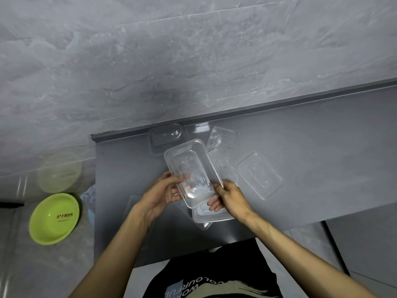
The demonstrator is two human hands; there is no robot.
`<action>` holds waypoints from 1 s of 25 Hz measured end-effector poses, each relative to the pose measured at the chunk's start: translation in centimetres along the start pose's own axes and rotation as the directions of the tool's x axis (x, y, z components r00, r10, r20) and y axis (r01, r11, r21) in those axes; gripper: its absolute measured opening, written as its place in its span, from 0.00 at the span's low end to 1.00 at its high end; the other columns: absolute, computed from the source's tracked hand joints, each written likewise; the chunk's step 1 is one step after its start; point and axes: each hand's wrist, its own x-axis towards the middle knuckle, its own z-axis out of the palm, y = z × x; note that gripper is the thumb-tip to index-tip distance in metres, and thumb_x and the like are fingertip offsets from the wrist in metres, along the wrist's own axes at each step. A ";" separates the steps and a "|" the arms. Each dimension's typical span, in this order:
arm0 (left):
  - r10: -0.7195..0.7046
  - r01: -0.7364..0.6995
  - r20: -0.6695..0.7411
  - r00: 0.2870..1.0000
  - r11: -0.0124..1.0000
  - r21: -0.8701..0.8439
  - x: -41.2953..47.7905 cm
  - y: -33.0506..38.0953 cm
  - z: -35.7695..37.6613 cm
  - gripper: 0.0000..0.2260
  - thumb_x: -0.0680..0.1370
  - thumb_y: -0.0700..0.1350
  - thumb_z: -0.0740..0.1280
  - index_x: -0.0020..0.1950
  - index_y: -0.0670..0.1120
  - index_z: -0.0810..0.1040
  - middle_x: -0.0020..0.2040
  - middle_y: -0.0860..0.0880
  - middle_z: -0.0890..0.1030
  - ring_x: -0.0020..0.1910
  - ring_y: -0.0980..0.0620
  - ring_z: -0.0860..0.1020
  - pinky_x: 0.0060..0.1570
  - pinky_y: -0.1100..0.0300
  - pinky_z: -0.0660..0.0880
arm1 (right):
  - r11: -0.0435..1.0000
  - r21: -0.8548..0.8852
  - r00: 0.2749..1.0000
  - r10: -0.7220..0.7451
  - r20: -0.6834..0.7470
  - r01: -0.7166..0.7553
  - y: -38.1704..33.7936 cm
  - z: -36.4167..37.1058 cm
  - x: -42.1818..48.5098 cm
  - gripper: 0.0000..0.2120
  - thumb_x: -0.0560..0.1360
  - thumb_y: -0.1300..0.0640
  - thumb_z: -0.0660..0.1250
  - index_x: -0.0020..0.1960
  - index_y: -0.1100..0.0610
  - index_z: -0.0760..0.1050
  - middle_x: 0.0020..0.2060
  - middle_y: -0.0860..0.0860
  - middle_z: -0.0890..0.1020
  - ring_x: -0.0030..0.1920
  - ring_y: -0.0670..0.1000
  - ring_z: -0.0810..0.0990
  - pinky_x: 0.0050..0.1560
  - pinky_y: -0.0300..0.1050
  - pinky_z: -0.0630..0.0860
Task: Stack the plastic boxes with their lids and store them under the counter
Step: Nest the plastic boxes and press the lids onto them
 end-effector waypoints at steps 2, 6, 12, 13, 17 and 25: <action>-0.023 0.023 0.019 1.000 1.000 -0.004 0.0 -0.2 -0.1 0.32 0.68 0.41 0.73 0.70 0.38 0.68 0.63 0.39 0.80 0.56 0.39 0.79 0.61 0.41 0.74 | 0.998 0.044 0.999 0.041 0.005 -0.041 -0.2 -0.2 0.0 0.09 0.82 0.59 0.55 0.53 0.58 0.73 0.29 0.57 0.82 0.25 0.52 0.81 0.27 0.41 0.78; -0.040 0.039 -0.004 0.999 0.996 -0.078 0.1 -0.3 0.0 0.33 0.68 0.42 0.76 0.70 0.39 0.68 0.64 0.38 0.78 0.57 0.38 0.79 0.58 0.42 0.76 | 0.933 0.340 0.992 0.127 0.009 -0.123 0.2 0.1 -0.4 0.03 0.77 0.56 0.67 0.49 0.54 0.76 0.32 0.52 0.84 0.34 0.51 0.85 0.34 0.41 0.82; -0.025 0.032 -0.146 0.989 0.999 0.045 0.4 -1.8 0.5 0.26 0.73 0.44 0.72 0.68 0.45 0.67 0.62 0.42 0.79 0.55 0.42 0.80 0.48 0.50 0.80 | 0.993 0.014 0.974 0.119 -0.194 -0.118 1.0 -1.6 0.6 0.10 0.78 0.61 0.61 0.55 0.63 0.77 0.29 0.53 0.80 0.25 0.49 0.78 0.29 0.42 0.78; 0.053 -0.006 -0.261 0.964 0.984 0.175 0.7 -2.0 0.4 0.24 0.73 0.44 0.72 0.66 0.45 0.68 0.60 0.44 0.78 0.52 0.44 0.80 0.43 0.55 0.79 | 0.985 -0.119 0.965 0.093 -0.243 -0.125 1.2 -2.8 1.0 0.10 0.77 0.61 0.61 0.53 0.63 0.79 0.29 0.54 0.80 0.26 0.51 0.78 0.32 0.45 0.78; 0.221 -0.011 -0.248 0.943 0.767 0.641 1.9 -2.5 0.3 0.06 0.73 0.38 0.71 0.42 0.47 0.76 0.38 0.47 0.81 0.30 0.51 0.78 0.32 0.56 0.80 | 0.868 -0.459 0.963 0.075 -0.257 -0.190 2.3 -5.8 1.6 0.11 0.75 0.55 0.63 0.49 0.59 0.81 0.41 0.58 0.85 0.43 0.59 0.82 0.47 0.51 0.77; 0.104 0.100 -0.203 0.974 0.607 0.789 2.6 -6.4 0.6 0.09 0.73 0.40 0.71 0.34 0.46 0.77 0.29 0.47 0.81 0.25 0.54 0.82 0.27 0.62 0.79 | 0.888 -0.421 0.935 0.025 -0.354 -0.183 5.9 -6.5 2.3 0.12 0.74 0.56 0.67 0.57 0.54 0.75 0.50 0.54 0.83 0.51 0.58 0.81 0.53 0.48 0.77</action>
